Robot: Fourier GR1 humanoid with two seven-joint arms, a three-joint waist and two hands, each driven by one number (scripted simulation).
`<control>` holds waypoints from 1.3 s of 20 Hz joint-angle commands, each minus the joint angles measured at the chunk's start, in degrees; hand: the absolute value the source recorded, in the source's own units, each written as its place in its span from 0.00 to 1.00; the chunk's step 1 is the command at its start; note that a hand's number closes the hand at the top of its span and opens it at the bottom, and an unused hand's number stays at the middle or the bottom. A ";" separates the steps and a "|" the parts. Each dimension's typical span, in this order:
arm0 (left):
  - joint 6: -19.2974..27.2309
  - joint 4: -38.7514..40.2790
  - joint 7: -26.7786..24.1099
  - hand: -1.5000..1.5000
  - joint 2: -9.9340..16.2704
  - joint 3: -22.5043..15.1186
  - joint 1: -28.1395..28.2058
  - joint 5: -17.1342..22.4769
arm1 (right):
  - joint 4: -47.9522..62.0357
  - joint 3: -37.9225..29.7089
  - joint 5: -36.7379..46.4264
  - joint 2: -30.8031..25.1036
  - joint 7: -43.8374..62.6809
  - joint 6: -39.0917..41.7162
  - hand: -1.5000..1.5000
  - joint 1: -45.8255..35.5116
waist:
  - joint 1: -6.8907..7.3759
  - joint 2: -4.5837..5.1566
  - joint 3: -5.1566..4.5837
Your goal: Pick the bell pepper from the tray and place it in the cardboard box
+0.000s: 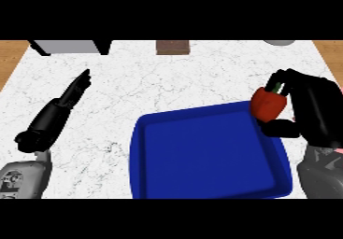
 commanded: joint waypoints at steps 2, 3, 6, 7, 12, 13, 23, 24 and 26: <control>1.26 0.98 0.56 0.50 -1.33 -0.93 -2.30 -1.34 | -4.39 -8.42 -0.40 1.48 8.69 -1.00 1.00 -1.75 | 0.04 0.16 -0.01; 0.10 -1.76 3.39 0.50 -0.74 -0.30 -2.18 0.25 | -2.65 -11.42 -1.38 0.27 8.71 -1.09 1.00 -3.31 | 0.59 0.14 0.02; 0.02 -0.04 1.42 0.50 -0.78 -0.95 -1.82 -1.08 | 0.89 -18.09 -4.54 -3.77 8.10 -0.01 1.00 -6.51 | 0.75 0.27 0.01; -1.41 -0.23 2.20 0.50 0.86 1.26 -2.41 1.02 | 2.20 -22.61 -8.44 -6.56 5.94 1.00 1.00 -7.39 | 0.73 0.26 0.03; 0.09 -0.10 -0.16 0.50 -1.06 -0.51 -1.56 -1.40 | 12.70 -27.59 -9.06 -12.06 0.50 -3.41 1.00 -6.88 | 1.04 0.35 0.02; 0.00 -1.04 -1.59 0.50 -1.68 -1.44 1.82 -1.50 | 15.81 -28.92 -8.42 -15.56 -2.49 -3.44 1.00 -6.35 | 1.28 0.40 0.03; -2.63 -3.98 3.42 0.50 1.02 1.71 -0.70 1.54 | 35.61 -32.29 -15.03 -28.36 -9.94 15.00 1.00 -4.58 | 1.58 0.34 0.06; -0.87 -1.37 1.91 0.50 -1.18 -0.13 -1.74 -0.44 | 38.90 -31.84 -15.17 -28.79 -11.09 14.76 1.00 -6.22 | 1.36 0.46 0.04; -0.85 0.83 -1.22 0.50 -0.96 -0.16 -0.42 -1.35 | 40.72 -30.09 -14.67 -29.11 -13.80 16.04 1.00 -4.10 | 1.16 0.47 0.02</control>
